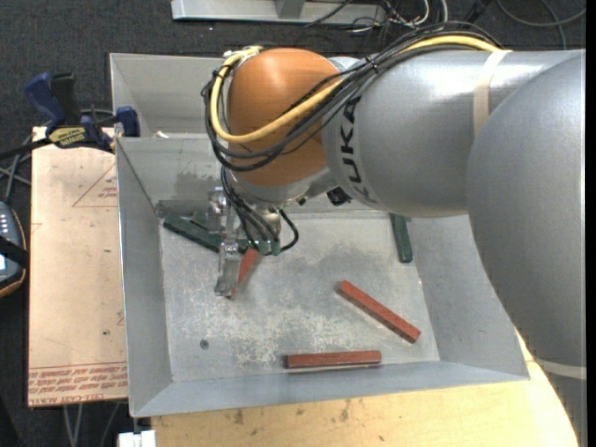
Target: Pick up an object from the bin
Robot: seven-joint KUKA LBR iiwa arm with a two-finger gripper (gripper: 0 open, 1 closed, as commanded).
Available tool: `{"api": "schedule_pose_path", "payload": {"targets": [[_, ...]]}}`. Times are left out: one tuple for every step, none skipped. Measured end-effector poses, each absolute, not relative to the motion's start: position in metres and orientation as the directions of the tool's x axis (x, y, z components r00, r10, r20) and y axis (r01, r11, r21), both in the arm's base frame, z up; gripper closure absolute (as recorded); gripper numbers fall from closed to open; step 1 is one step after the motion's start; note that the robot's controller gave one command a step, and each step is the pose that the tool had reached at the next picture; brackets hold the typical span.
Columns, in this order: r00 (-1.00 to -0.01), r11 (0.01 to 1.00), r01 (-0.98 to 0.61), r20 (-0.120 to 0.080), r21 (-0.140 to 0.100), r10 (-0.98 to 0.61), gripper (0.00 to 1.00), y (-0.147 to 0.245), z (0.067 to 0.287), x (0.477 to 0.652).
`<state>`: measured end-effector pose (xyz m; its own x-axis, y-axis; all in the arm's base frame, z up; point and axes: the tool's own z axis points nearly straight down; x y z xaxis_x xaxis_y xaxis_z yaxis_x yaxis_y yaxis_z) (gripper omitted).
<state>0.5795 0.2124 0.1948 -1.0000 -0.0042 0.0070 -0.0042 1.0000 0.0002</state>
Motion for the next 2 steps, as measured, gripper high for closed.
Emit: {"api": "schedule_pose_path", "payload": {"targets": [[-1.000, 1.000, -0.001, -0.001, 0.001, -0.001, 0.00, 0.211, 0.200, 0.582], [-0.997, 0.997, -0.071, -0.008, 0.002, -0.071, 0.00, 0.217, 0.182, 0.591]]}}
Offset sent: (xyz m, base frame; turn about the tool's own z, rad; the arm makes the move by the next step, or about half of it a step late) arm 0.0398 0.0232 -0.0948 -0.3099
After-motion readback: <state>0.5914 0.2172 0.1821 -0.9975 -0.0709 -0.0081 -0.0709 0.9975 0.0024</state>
